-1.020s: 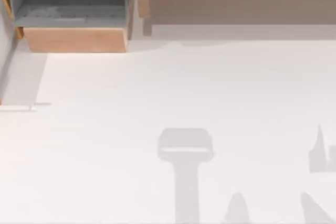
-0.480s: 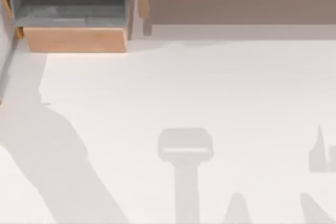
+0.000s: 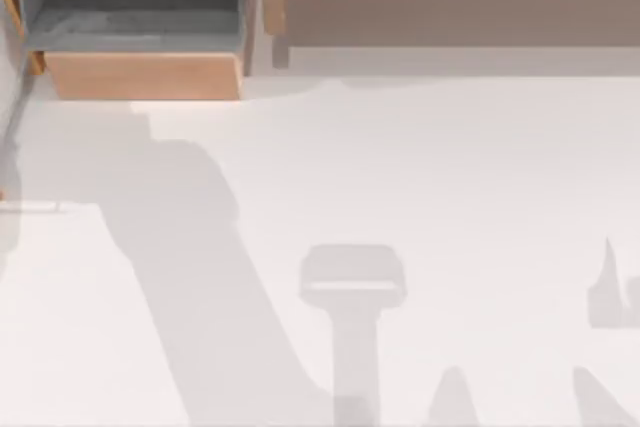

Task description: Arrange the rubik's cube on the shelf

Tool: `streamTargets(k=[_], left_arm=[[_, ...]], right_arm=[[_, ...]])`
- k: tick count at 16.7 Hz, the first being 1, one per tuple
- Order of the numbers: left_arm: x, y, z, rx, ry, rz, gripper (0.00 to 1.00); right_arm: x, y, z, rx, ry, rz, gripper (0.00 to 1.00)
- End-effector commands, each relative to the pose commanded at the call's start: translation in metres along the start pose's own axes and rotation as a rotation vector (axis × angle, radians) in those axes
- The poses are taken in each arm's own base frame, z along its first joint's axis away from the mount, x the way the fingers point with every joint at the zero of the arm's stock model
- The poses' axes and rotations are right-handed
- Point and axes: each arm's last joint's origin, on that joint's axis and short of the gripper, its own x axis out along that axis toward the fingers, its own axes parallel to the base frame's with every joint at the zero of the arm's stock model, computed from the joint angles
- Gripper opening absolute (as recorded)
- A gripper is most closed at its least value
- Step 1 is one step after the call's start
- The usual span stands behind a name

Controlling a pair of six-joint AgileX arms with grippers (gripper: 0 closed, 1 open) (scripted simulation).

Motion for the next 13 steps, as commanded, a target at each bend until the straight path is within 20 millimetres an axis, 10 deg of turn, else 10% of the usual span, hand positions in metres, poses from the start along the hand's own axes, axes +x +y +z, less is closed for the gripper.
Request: streamTargets(k=[8, 13], left_arm=[[0.003, -0.001, -0.001, -0.01, 0.026, -0.006, 1.0], [-0.043, 0.016, -0.02, -0.009, 0.027, -0.004, 1.0]], right_arm=[[0.0, 0.0, 0.0, 0.0, 0.0, 0.0, 1.0], [0.0, 0.0, 0.0, 0.0, 0.0, 0.0, 1.0]])
